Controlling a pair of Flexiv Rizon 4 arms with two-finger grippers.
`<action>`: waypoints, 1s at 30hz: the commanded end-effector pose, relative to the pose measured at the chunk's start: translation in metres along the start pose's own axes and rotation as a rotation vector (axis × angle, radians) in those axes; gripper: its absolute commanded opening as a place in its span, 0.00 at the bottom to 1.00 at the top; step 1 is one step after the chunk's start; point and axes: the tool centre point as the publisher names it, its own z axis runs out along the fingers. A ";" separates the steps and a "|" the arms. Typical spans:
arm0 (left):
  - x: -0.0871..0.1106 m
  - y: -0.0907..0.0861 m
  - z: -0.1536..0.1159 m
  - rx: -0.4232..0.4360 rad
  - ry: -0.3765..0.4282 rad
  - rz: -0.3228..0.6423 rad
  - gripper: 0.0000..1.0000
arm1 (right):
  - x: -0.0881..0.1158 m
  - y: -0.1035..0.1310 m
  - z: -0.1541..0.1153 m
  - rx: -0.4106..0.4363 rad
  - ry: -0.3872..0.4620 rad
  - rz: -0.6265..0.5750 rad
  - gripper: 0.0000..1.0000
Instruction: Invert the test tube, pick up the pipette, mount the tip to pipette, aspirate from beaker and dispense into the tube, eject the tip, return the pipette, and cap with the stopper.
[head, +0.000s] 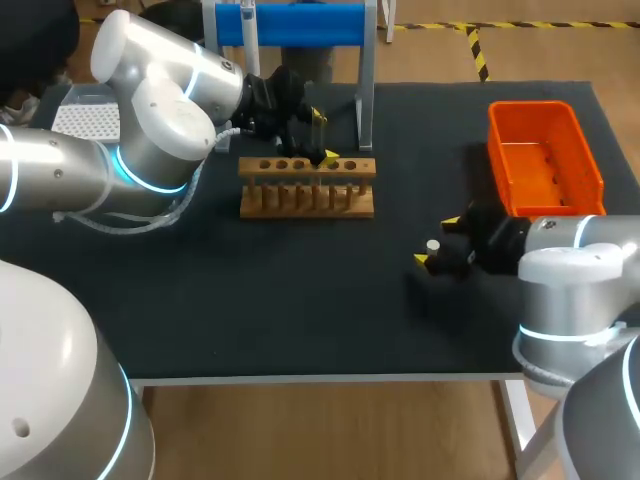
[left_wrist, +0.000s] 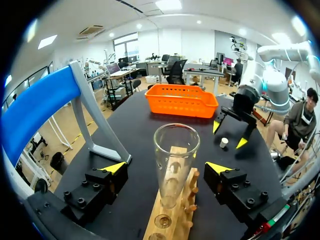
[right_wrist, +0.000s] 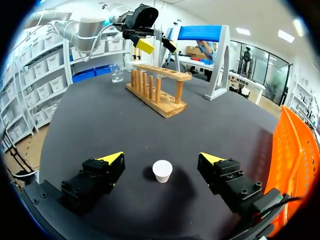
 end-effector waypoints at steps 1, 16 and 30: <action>-0.001 0.000 0.001 -0.002 0.002 0.000 1.00 | 0.001 -0.002 0.001 -0.006 -0.005 -0.001 0.78; -0.001 0.000 0.001 -0.002 0.002 0.000 1.00 | 0.000 -0.005 0.001 -0.004 -0.015 0.005 0.56; -0.001 0.000 0.001 -0.002 0.002 0.000 1.00 | 0.001 -0.006 0.002 -0.002 -0.014 0.006 0.51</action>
